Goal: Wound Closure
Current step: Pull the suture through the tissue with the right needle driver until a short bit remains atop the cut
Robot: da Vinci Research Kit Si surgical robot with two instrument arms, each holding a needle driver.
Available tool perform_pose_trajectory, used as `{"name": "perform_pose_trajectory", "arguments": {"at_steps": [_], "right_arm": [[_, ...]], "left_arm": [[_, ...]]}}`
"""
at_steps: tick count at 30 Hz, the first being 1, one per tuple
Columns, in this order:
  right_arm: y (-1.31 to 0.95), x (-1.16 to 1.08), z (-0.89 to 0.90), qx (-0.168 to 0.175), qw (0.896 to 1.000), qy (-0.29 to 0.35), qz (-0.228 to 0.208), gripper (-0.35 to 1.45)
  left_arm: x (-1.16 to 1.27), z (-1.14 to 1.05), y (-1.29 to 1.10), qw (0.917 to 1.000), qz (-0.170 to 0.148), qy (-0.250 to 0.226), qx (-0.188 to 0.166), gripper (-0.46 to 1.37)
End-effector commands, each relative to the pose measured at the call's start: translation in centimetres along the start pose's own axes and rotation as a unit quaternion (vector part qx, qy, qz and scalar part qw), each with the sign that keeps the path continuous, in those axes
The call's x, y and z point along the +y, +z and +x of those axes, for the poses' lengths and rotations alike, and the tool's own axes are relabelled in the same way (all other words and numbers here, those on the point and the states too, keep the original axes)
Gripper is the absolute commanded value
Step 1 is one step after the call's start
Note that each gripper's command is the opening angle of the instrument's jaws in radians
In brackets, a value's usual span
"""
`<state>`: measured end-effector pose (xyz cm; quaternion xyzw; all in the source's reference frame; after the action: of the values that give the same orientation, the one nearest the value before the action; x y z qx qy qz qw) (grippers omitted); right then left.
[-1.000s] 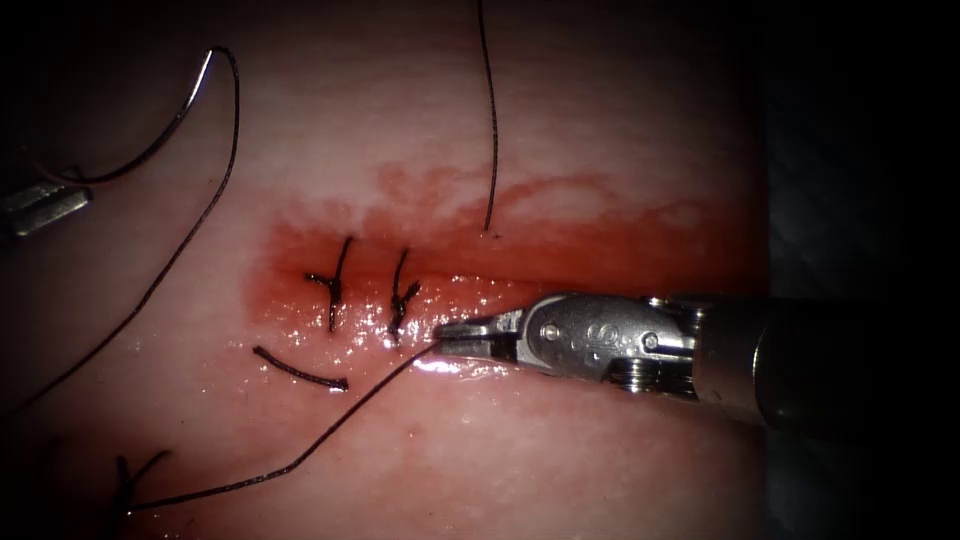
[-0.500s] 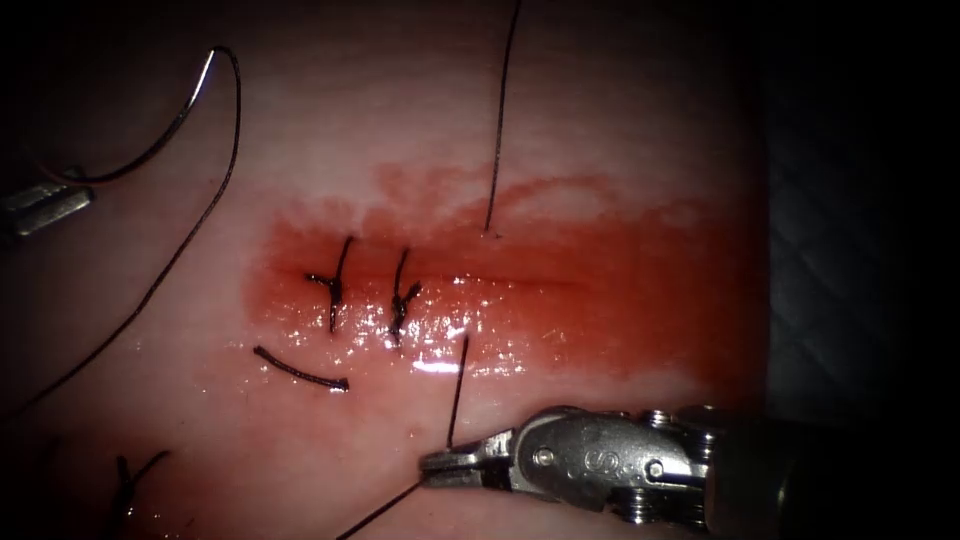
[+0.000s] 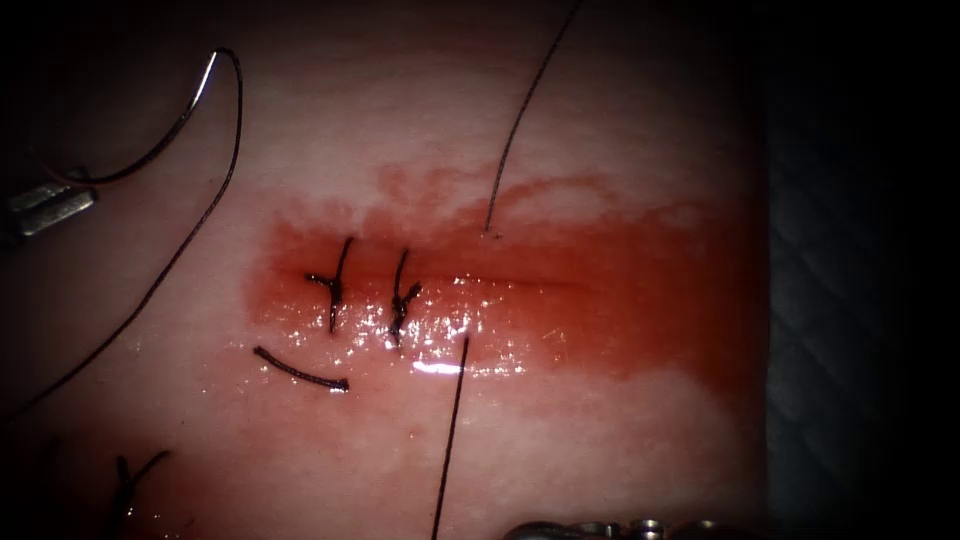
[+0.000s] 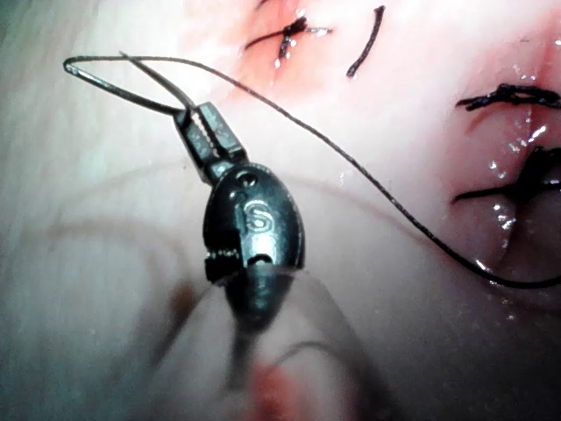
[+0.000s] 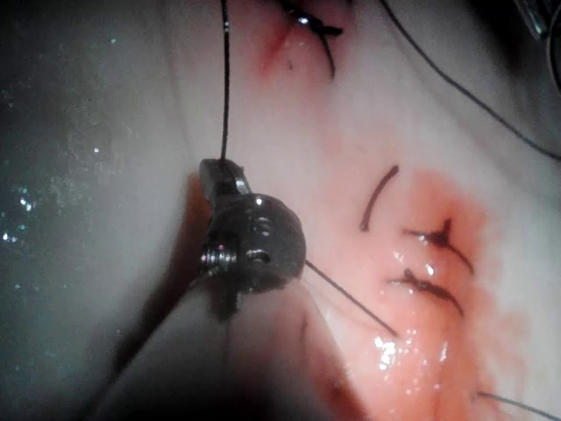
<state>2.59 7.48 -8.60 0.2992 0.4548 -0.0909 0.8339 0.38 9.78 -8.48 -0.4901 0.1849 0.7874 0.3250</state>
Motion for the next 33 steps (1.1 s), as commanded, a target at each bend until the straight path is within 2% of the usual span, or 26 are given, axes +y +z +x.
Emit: {"name": "perform_pose_trajectory", "arguments": {"at_steps": [1, 8, 10, 12, 14, 17, 19, 26, 29, 33], "right_arm": [[0.03, -0.04, 0.05, 0.001, 1.000, -0.006, 0.018, -0.35], [0.11, -0.07, 0.14, -0.002, 0.998, -0.015, 0.053, -0.35], [0.11, -0.04, 0.14, 0.005, 0.999, -0.011, 0.043, -0.35], [0.09, -0.02, 0.12, 0.015, 1.000, -0.010, 0.024, 0.43], [0.06, 0.03, 0.08, 0.028, 1.000, -0.003, -0.009, 1.04], [-0.03, 0.11, 0.00, 0.030, 0.998, 0.008, -0.059, 1.30], [-0.11, 0.14, -0.06, 0.031, 0.997, 0.014, -0.067, 1.33], [-0.69, 0.38, -0.24, 0.063, 0.989, 0.049, -0.121, 1.38], [-0.85, 0.44, -0.30, 0.075, 0.986, 0.061, -0.137, 1.40], [-1.02, 0.55, -0.40, 0.085, 0.982, 0.057, -0.161, 1.34]], "left_arm": [[0.00, 0.00, 0.00, 1.0000, -0.003, 0.000, 0.000, -0.35], [-0.01, 0.00, -0.02, 1.0000, -0.004, 0.000, 0.000, -0.35], [-0.02, -0.01, -0.03, 1.0000, -0.004, 0.000, 0.000, -0.35], [-0.02, -0.01, -0.04, 1.0000, -0.005, 0.000, 0.000, -0.35], [-0.03, -0.01, -0.04, 1.0000, -0.005, 0.000, 0.001, -0.35], [-0.02, -0.02, -0.04, 1.0000, -0.004, 0.001, 0.001, -0.35], [-0.02, -0.02, -0.04, 1.0000, -0.004, 0.001, 0.001, -0.35], [-0.02, -0.02, -0.03, 1.0000, -0.005, 0.001, 0.000, -0.35], [-0.03, -0.03, -0.03, 1.0000, -0.005, 0.001, 0.000, -0.35], [-0.02, -0.03, -0.02, 1.0000, -0.005, 0.001, 0.000, -0.35]]}}
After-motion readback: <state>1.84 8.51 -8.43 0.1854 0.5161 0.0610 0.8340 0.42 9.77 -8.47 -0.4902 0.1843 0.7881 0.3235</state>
